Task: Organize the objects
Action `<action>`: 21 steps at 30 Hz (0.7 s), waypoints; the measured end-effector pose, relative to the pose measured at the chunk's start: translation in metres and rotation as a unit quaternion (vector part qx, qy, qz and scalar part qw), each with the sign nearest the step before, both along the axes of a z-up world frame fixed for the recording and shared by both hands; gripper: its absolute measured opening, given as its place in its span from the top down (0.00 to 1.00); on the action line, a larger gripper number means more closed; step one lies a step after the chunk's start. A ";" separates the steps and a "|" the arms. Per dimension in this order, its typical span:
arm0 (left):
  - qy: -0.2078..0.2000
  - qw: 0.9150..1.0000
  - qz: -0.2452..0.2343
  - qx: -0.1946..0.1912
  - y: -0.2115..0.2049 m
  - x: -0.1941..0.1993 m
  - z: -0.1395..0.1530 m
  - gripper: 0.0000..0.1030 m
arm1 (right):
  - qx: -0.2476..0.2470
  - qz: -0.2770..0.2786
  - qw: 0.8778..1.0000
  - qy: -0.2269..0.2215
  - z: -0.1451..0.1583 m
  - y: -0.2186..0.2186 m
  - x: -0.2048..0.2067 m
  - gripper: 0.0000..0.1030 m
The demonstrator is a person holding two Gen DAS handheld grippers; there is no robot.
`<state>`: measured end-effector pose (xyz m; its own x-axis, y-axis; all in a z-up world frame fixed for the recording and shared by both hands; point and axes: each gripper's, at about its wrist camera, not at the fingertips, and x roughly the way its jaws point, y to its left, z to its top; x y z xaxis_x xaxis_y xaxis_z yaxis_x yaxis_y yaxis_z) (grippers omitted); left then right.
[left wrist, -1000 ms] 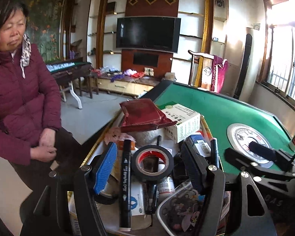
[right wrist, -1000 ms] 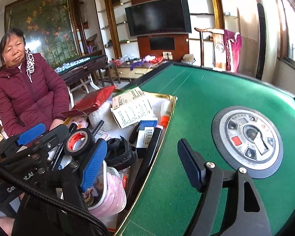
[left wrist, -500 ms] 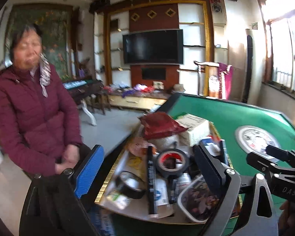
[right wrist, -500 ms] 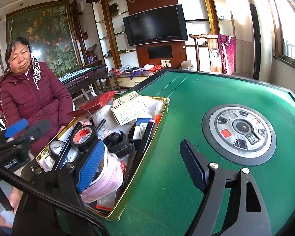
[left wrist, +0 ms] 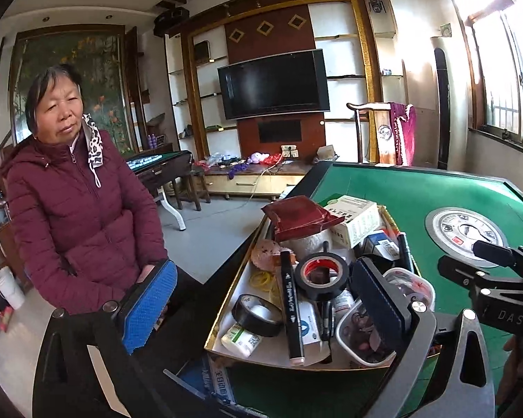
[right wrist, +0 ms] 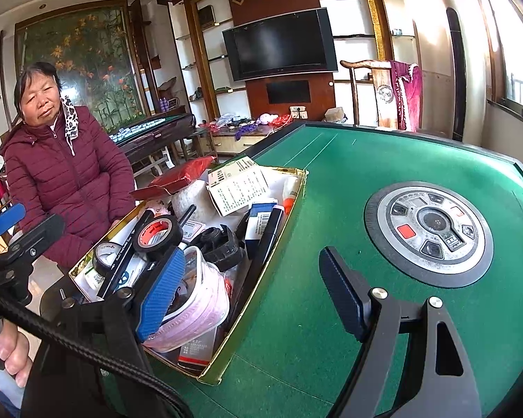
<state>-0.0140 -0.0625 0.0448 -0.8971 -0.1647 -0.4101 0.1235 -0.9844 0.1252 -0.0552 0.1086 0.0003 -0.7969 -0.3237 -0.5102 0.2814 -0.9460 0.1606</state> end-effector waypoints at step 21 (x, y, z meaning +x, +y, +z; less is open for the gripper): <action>-0.011 1.000 0.003 0.010 -0.006 0.002 -0.015 0.04 | -0.003 0.002 1.000 0.000 -0.001 -0.001 -0.002 0.22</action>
